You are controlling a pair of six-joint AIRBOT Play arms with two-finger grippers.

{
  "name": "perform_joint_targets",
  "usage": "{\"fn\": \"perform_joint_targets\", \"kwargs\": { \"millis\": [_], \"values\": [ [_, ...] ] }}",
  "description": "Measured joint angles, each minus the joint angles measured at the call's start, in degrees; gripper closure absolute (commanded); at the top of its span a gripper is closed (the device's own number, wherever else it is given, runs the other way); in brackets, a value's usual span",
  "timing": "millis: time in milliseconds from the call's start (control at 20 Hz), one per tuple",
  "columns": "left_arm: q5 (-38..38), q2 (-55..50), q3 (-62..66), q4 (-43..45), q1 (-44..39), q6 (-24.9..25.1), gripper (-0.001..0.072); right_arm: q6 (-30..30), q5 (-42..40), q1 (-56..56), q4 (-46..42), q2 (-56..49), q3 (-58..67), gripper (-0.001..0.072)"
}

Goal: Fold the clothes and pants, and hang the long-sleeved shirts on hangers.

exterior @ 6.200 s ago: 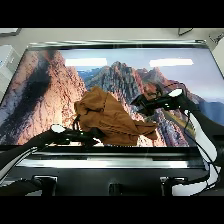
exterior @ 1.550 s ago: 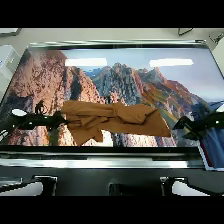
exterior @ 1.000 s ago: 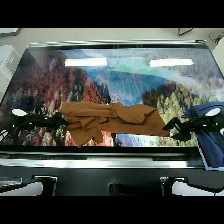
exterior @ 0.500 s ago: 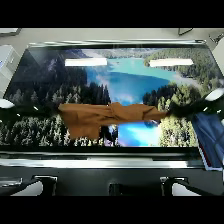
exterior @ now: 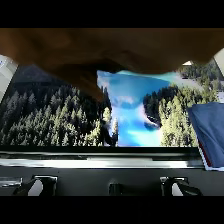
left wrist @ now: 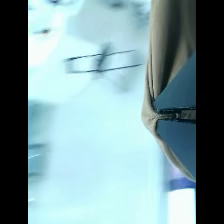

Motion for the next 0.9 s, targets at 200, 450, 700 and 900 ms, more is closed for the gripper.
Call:
{"fn": "perform_joint_targets", "kwargs": {
  "millis": [200, 450, 700, 900],
  "values": [
    [6.1, 5.1, 3.6, 0.8, 0.8, -1.3, 0.0686, 0.0, -0.8, 0.0, -1.2, 3.8, 1.9, 0.0674],
    [7.0, 5.6, 4.9, 1.3, 1.0, -2.3, 0.0686, 0.3, -1.0, 0.0, -1.6, 3.9, 2.9, 0.0675],
    [-7.3, -2.3, 1.3, 1.6, 0.7, -3.5, 0.0687, 3.1, 13.5, 0.7, 0.1, -6.8, 2.4, 0.0677],
    [-11.5, -13.3, -14.4, 4.3, -4.2, -1.0, 0.0685, 3.9, 22.7, 6.8, -0.6, -25.4, -3.0, 0.0675]
  ]
}}
